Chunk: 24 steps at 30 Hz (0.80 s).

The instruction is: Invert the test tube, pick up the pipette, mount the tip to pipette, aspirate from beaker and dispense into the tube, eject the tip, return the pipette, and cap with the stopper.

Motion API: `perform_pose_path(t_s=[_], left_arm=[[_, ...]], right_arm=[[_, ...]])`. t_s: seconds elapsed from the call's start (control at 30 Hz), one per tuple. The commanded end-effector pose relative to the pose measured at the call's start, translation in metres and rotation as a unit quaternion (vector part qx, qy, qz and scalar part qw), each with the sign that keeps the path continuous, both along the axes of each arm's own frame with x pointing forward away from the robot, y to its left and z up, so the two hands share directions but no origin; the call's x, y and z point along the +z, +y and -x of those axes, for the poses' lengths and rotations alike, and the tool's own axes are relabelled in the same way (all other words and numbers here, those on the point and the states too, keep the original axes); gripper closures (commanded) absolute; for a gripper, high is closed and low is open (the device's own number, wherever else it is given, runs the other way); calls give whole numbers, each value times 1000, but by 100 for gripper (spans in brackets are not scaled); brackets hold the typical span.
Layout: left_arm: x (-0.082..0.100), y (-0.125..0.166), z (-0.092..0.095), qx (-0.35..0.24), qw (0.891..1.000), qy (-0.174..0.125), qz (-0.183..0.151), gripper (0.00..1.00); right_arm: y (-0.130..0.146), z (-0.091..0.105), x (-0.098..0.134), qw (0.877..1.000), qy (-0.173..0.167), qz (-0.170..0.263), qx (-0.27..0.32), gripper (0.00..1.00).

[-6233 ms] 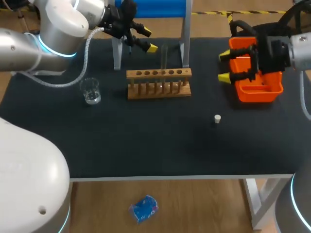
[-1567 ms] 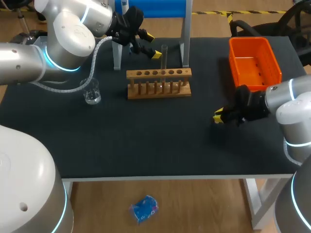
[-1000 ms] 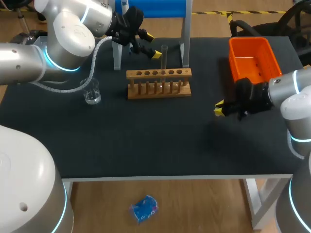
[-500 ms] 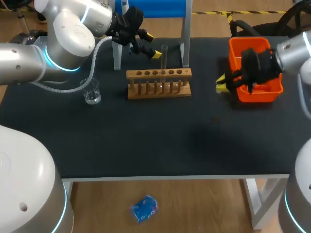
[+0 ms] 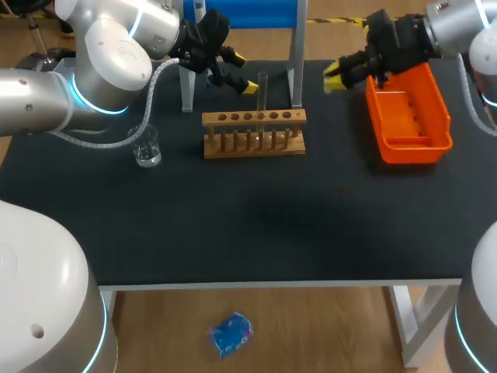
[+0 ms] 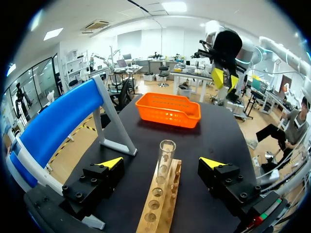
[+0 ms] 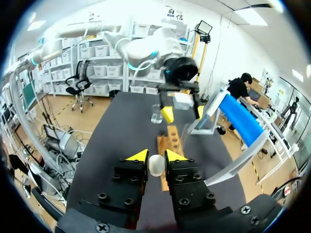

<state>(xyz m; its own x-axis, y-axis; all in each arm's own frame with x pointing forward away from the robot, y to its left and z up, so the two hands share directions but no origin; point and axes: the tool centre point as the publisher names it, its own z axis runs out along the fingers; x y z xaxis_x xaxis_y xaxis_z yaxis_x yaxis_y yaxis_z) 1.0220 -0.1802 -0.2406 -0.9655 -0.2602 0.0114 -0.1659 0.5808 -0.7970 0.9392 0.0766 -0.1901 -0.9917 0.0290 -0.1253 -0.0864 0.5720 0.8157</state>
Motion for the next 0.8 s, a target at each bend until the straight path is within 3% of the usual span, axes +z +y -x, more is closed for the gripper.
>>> perform_pose_path(t_s=[0.03,0.5,0.8], left_arm=[[1,0,-1,-1,1000,2,-2,0],[1,0,-1,-1,1000,2,-2,0],[1,0,-1,-1,1000,2,-2,0]], right_arm=[[6,-3,-2,1000,2,4,0,100],[6,-3,-2,1000,2,4,0,100],[49,-26,-10,1000,-5,1,18,100]])
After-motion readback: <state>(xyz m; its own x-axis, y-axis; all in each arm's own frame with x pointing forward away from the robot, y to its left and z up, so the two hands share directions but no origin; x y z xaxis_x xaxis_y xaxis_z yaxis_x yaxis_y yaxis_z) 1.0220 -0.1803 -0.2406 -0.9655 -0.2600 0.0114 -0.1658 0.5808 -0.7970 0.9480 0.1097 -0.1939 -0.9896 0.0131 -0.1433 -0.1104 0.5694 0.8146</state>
